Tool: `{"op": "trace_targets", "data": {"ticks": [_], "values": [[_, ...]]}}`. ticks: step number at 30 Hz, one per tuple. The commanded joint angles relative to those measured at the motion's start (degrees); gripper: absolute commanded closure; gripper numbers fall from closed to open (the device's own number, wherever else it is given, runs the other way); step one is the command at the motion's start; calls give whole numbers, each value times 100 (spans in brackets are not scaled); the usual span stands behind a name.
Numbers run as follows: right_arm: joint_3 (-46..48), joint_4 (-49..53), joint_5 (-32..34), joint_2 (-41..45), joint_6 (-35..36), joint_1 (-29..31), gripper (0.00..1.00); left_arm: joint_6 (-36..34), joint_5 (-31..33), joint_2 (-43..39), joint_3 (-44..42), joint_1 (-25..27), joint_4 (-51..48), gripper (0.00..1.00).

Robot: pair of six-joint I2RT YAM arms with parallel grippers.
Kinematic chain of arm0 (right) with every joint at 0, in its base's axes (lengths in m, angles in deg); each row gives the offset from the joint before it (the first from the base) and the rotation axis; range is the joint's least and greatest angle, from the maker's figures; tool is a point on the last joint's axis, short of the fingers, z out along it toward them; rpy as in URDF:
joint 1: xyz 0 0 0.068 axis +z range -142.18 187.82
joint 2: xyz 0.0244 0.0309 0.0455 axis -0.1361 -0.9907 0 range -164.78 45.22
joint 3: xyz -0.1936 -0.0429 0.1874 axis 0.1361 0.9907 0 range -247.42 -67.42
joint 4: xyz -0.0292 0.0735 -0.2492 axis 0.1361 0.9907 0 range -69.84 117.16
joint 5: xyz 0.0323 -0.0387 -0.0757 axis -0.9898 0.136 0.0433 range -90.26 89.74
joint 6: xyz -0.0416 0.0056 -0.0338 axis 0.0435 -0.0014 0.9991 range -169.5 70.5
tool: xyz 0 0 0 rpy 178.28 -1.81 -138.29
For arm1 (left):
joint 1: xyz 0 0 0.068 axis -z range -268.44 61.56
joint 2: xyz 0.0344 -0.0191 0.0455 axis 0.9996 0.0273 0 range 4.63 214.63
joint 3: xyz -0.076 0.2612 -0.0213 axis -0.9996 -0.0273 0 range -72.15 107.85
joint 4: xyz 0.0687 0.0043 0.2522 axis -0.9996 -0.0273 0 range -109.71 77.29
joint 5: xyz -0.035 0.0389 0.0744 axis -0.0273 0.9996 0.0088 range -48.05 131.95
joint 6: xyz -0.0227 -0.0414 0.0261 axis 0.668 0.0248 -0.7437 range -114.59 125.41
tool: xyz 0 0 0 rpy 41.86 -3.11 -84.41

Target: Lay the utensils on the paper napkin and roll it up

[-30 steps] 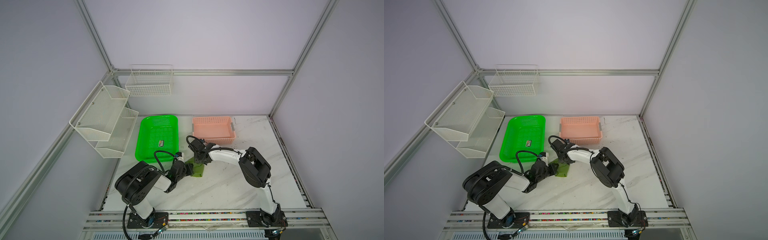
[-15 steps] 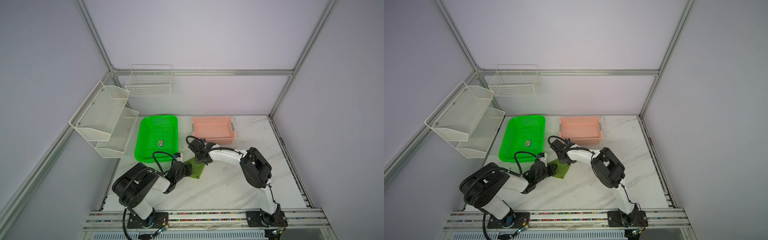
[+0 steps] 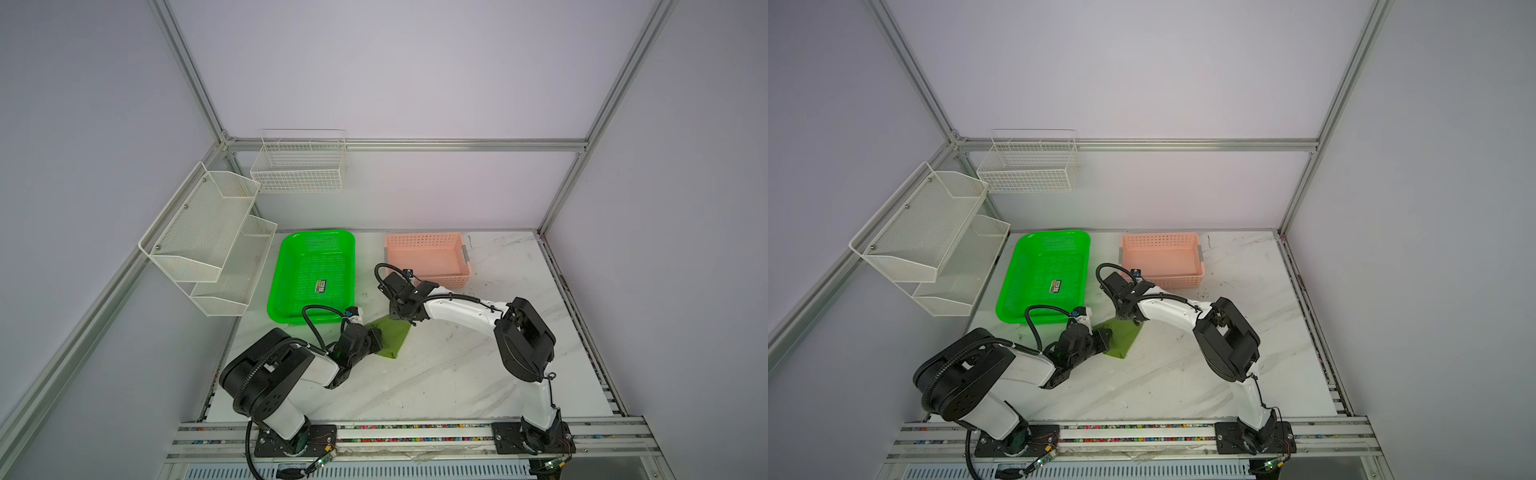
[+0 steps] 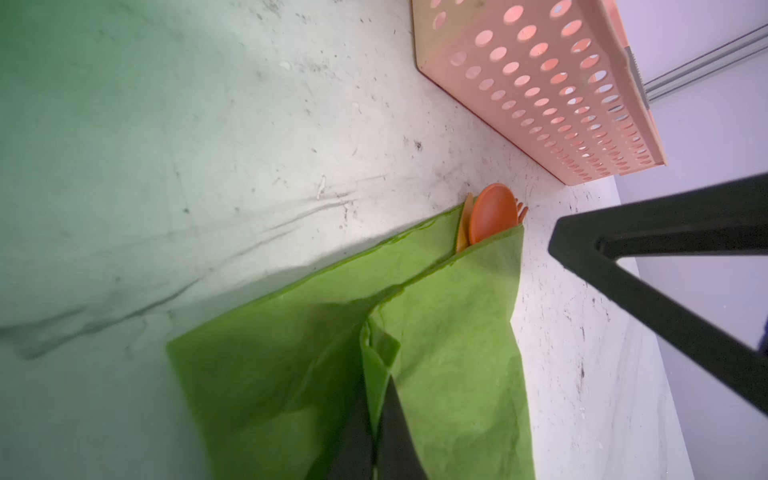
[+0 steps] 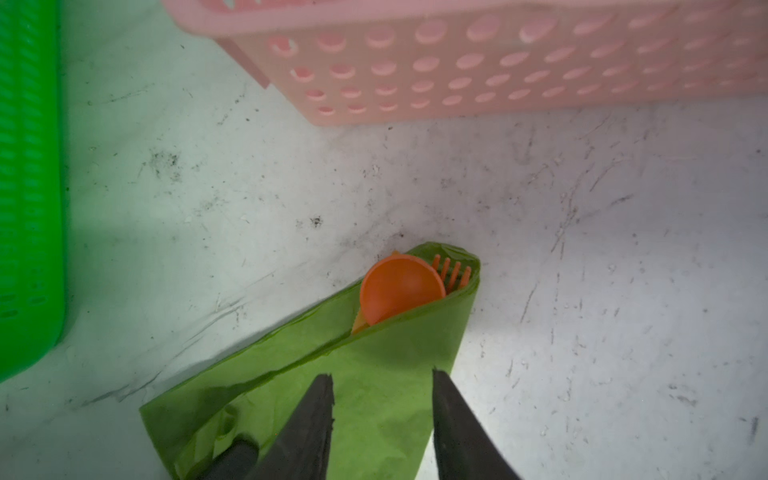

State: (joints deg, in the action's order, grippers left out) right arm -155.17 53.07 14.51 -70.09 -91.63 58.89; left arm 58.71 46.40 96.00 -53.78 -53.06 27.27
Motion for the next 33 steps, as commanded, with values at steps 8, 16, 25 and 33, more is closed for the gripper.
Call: {"op": "trace_targets", "data": {"ticks": [8, 16, 25, 33], "values": [[253, -310, -541, 49, -50, 30, 59, 166, 509, -311, -348, -13, -564, 100], [160, -250, -605, -196, 56, 51, 58, 168, 419, -138, -299, -13, -571, 100], [-61, -39, -422, -633, 57, 117, 59, 172, 465, -164, -356, -14, -571, 100], [-201, 221, -110, -793, 29, 159, 70, 197, 488, -189, -413, -6, -571, 100]]}}
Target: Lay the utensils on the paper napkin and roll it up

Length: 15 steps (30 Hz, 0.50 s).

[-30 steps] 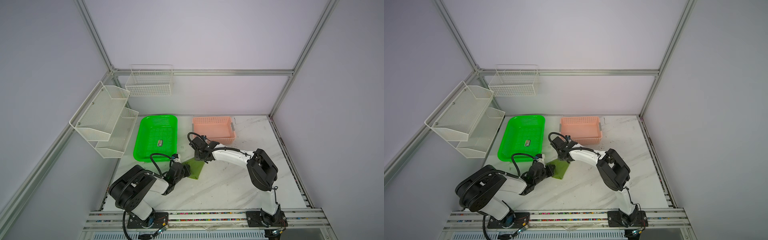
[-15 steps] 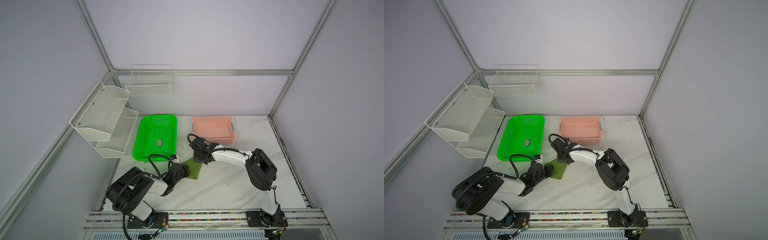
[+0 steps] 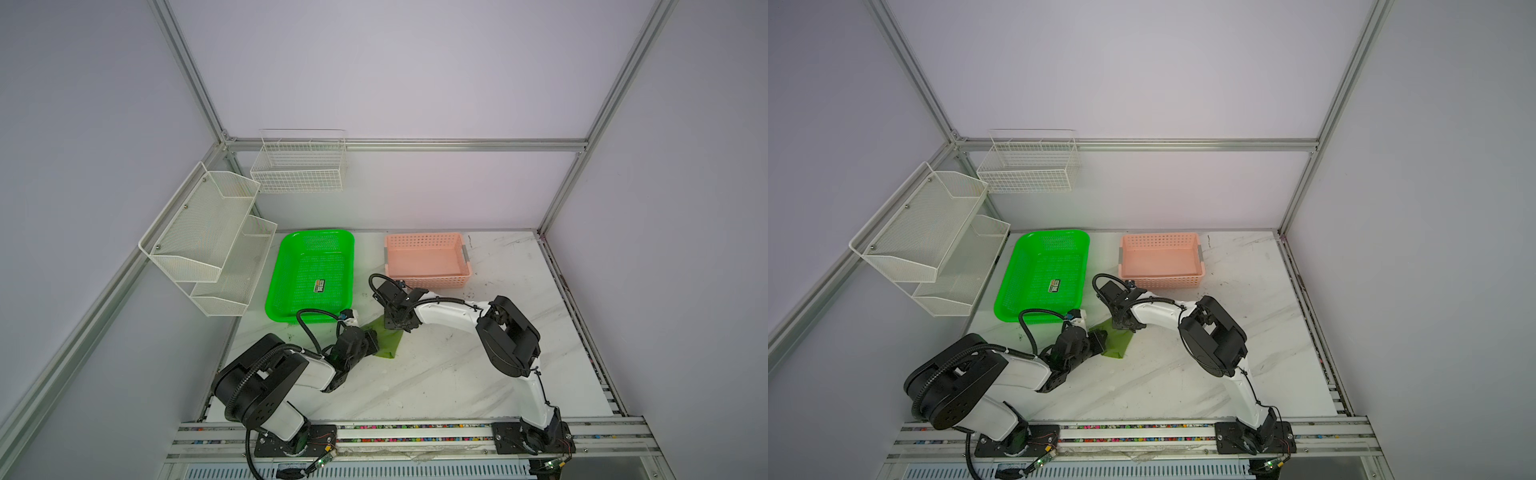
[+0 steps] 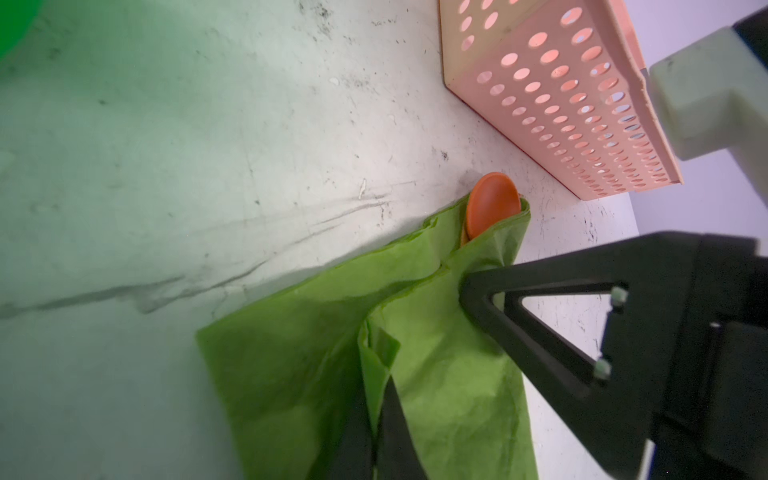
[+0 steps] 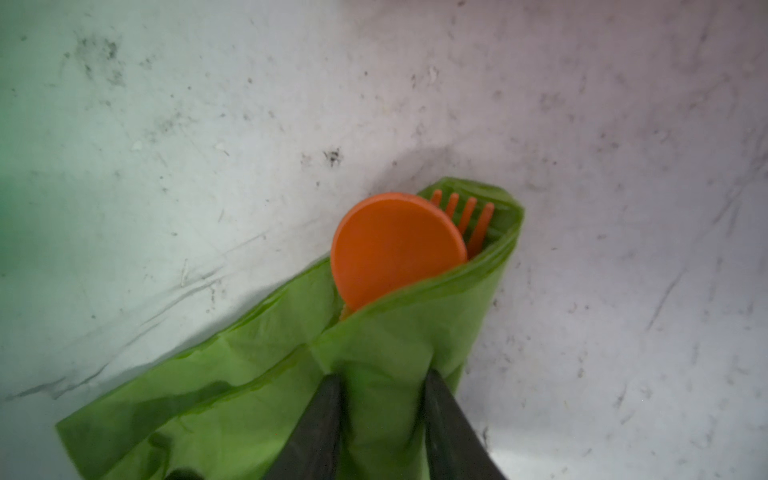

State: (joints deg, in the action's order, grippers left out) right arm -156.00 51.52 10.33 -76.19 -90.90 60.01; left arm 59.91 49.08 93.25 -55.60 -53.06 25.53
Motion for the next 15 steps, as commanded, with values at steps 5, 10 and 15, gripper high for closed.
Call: {"op": "trace_targets", "data": {"ticks": [5, 10, 15], "values": [[-153, 442, 365, -191, -34, 65, 82, 96, 220, 51, -241, -4, -396, 100], [-242, 506, 387, -233, -9, 101, 83, 122, 244, -1, -275, -4, -396, 100], [-347, 588, 395, -181, 10, 158, 70, 146, 246, -38, -296, 1, -401, 100]]}}
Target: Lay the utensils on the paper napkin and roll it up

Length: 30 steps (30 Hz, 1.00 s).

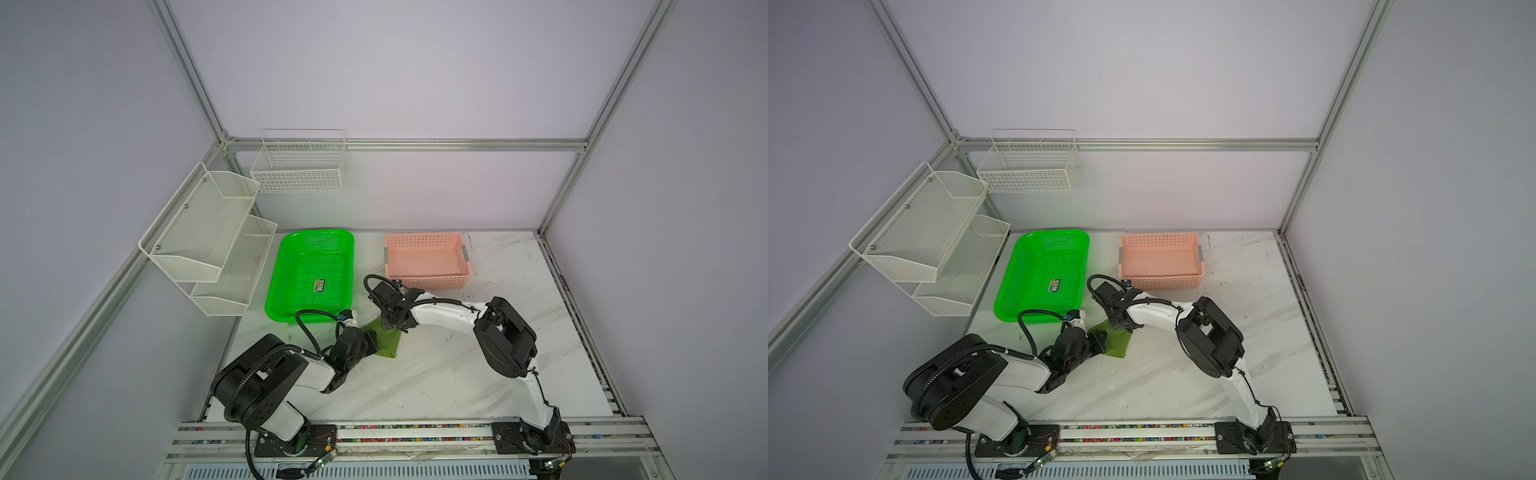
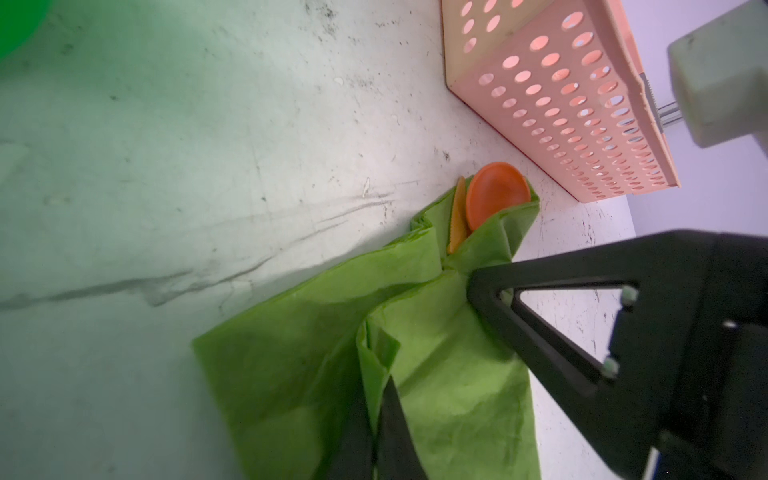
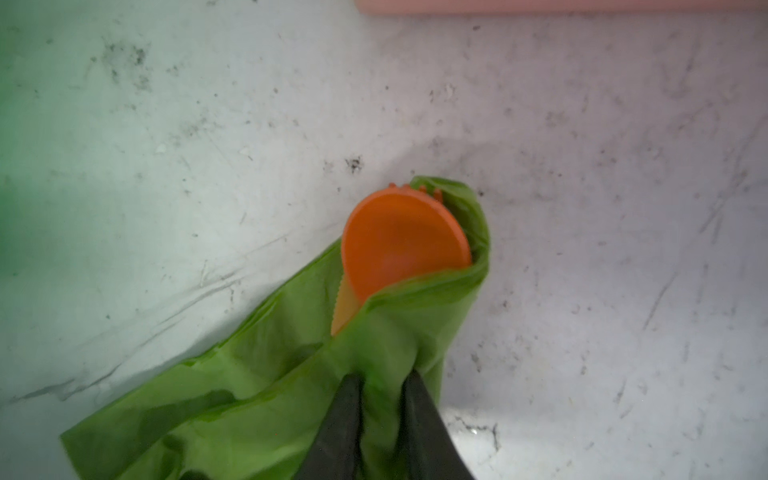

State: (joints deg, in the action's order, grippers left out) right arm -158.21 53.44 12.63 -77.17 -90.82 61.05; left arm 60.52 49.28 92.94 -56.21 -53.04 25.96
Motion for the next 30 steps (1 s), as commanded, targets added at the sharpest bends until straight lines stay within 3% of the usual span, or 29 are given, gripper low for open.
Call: {"op": "trace_targets", "data": {"ticks": [1, 4, 11, 14, 18, 30], "values": [[-149, 414, 187, -35, 7, 71, 66, 94, 232, -7, -241, -10, -444, 100], [-248, 485, 236, 148, 14, 106, 60, 96, 234, -7, -241, -2, -444, 100], [62, 87, 338, 881, -44, 107, 60, 152, 338, -67, -285, 2, -465, 100], [463, -467, 20, 1220, -68, 113, 69, 182, 397, -110, -291, 2, -542, 100], [956, -1157, -589, 1373, 95, 73, 100, 193, 465, -206, -294, 2, -639, 100], [2008, -2895, -1842, 1315, 214, -236, 100, 149, 406, -357, -338, 9, -704, 100]]}}
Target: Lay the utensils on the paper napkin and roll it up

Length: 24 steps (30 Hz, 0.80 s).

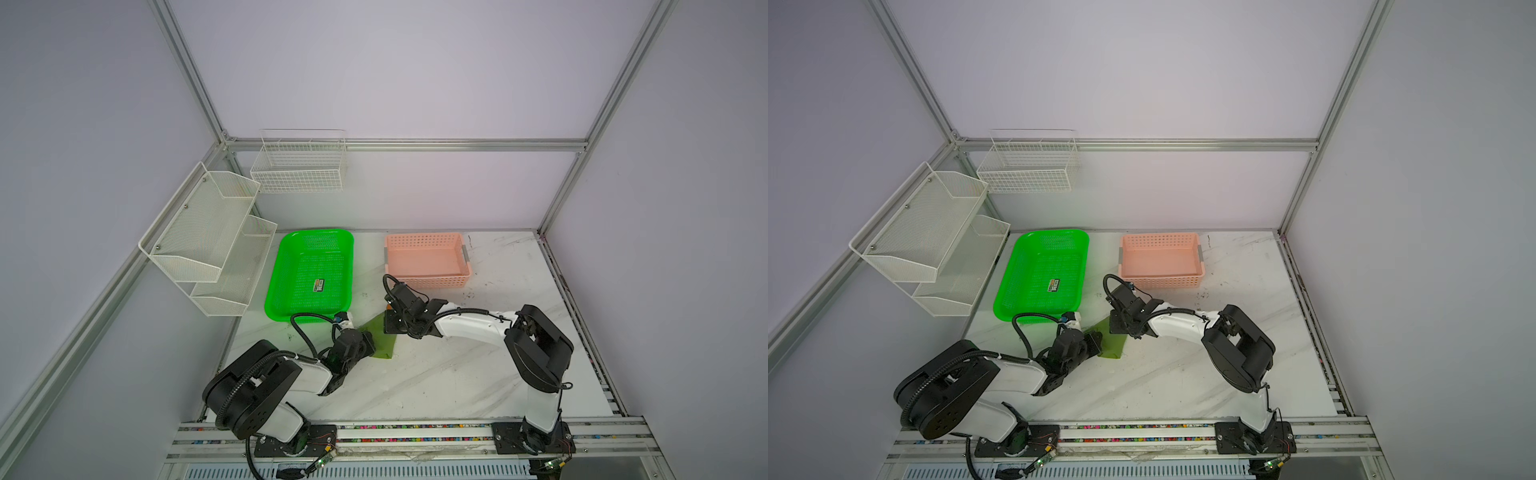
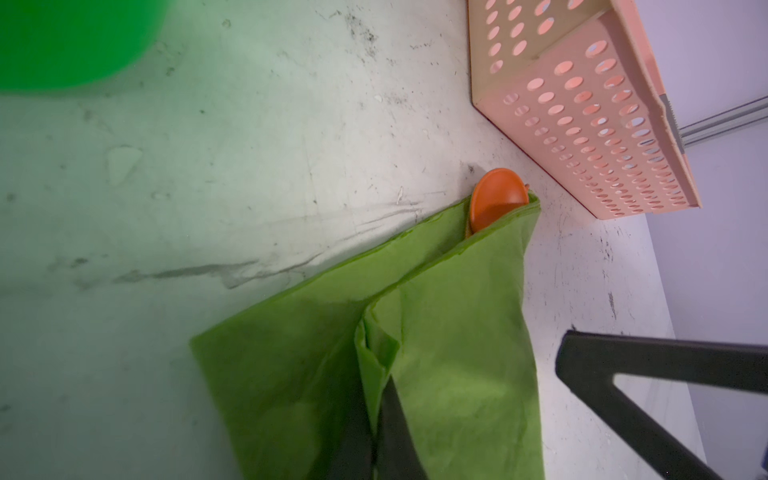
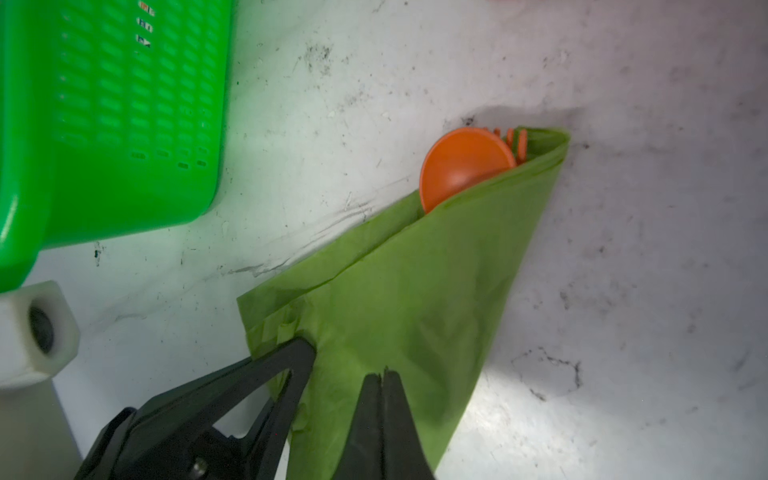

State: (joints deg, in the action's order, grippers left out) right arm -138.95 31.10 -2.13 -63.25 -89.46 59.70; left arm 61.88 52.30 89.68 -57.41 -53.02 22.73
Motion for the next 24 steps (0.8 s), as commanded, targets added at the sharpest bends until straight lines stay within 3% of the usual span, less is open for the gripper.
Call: {"op": "trace_targets", "data": {"ticks": [1, 10, 19, 24], "values": [[82, -720, -404, -87, 101, -99, 100, 0, 93, -40, -217, 9, -381, 100], [123, -915, -573, -600, 48, -110, 100, -83, -22, -124, -199, 9, -362, 100], [139, -565, -46, -741, 47, -108, 100, -40, 73, -501, -162, 9, -636, 100], [327, -813, -248, -822, 14, -108, 100, -278, 279, -1694, 38, 26, -1387, 80]]}}
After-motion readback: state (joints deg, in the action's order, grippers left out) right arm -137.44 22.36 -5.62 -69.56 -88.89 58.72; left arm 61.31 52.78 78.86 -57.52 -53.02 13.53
